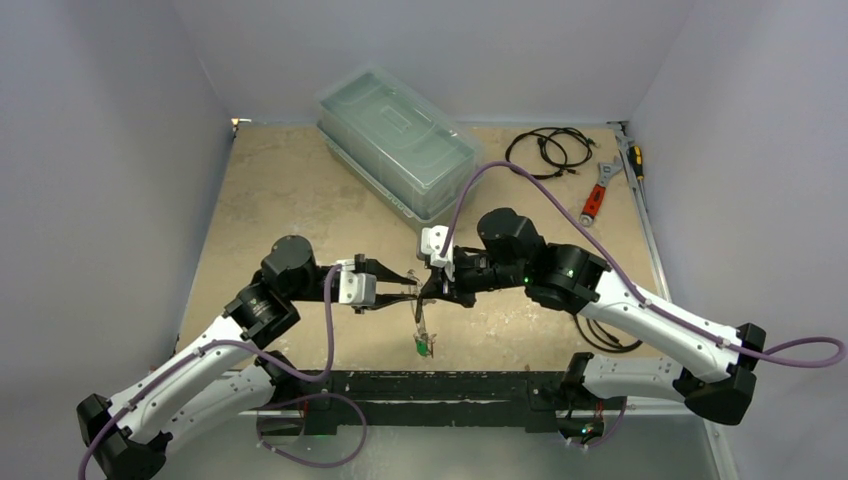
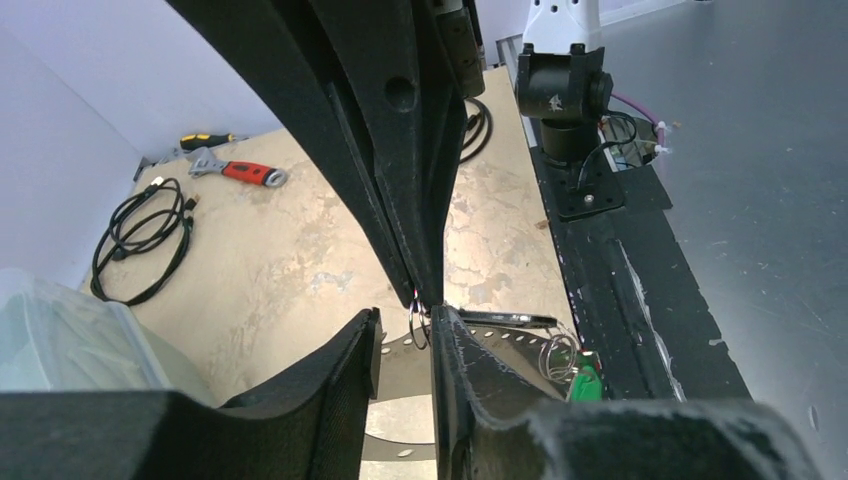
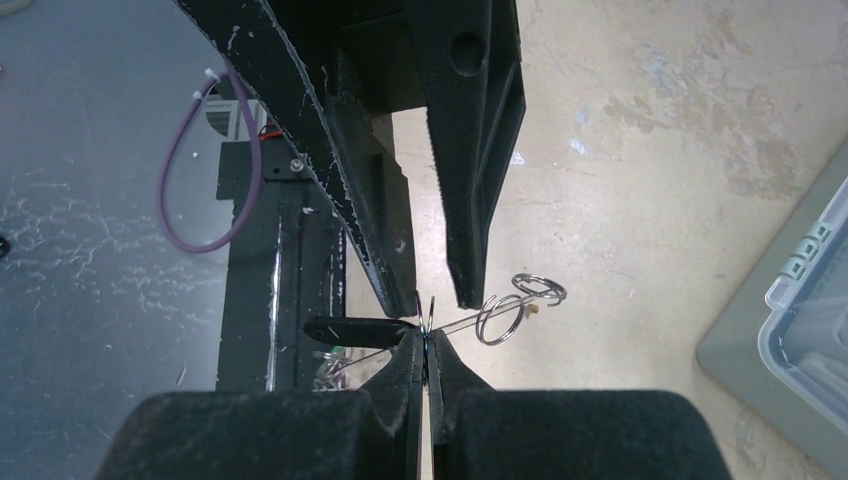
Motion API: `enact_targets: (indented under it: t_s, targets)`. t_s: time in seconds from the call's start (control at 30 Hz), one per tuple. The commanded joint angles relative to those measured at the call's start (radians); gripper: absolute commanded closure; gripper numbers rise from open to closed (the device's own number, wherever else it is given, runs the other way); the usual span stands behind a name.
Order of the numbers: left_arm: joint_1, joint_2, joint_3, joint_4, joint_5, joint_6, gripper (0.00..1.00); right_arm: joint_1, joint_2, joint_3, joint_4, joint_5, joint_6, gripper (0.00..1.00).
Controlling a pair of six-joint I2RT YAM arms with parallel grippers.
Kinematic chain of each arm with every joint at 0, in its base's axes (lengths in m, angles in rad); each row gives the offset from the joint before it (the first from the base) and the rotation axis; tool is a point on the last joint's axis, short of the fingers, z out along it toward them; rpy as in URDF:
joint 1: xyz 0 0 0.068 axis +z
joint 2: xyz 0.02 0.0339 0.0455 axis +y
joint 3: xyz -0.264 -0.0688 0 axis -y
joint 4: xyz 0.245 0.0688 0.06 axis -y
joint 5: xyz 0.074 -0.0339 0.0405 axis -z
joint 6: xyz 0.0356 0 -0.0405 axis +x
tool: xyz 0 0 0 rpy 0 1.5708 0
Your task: Put the keys on the keyring
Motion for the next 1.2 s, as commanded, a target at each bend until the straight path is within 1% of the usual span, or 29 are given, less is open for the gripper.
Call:
enact_targets:
  t_s: [0.0,0.07,0.17,0.3,0.57,0.63,0.77,0.9,1.0,1.1,1.13,1.17]
  targets:
    - [-0.004,0.011,0.013,0.054,0.039,-0.016,0.77,0.013,-0.005,0.033,0.047,-0.032,-0.018,1.0]
    - [-0.005,0.014,0.011,0.056,0.043,-0.017,0.79,0.016,-0.008,0.032,0.05,-0.035,-0.02,1.0]
    - [-0.005,0.019,0.008,0.057,0.05,-0.018,0.79,0.019,-0.014,0.03,0.056,-0.035,-0.021,1.0]
    - [-0.006,0.03,0.01,0.058,0.06,-0.022,0.76,0.023,-0.021,0.027,0.059,-0.043,-0.022,1.0]
    - [-0.005,0.053,0.007,0.058,0.077,-0.027,0.76,0.032,-0.039,0.023,0.064,-0.046,-0.023,1.0]
    - [-0.006,0.054,0.006,0.059,0.077,-0.026,0.8,0.036,-0.045,0.021,0.065,-0.048,-0.022,1.0]
    - [-0.005,0.053,0.004,0.059,0.076,-0.023,0.92,0.042,-0.056,0.018,0.069,-0.046,-0.023,1.0]
    - [-0.006,0.053,0.002,0.061,0.068,-0.024,1.0,0.047,-0.07,0.01,0.08,-0.054,-0.023,1.0]
    - [-0.006,0.044,0.006,0.059,0.053,-0.023,1.0,0.049,-0.081,0.002,0.092,-0.065,-0.024,1.0]
    - [-0.006,0.011,0.015,0.044,-0.006,-0.014,1.0,0.05,-0.098,-0.012,0.11,-0.061,-0.022,1.0]
    - [-0.006,0.0,0.021,0.039,-0.029,-0.012,1.0,0.05,-0.106,-0.019,0.121,-0.054,-0.02,0.89]
    - [-0.006,-0.014,0.024,0.039,-0.05,-0.013,1.0,0.05,-0.114,-0.027,0.133,-0.045,-0.018,0.75]
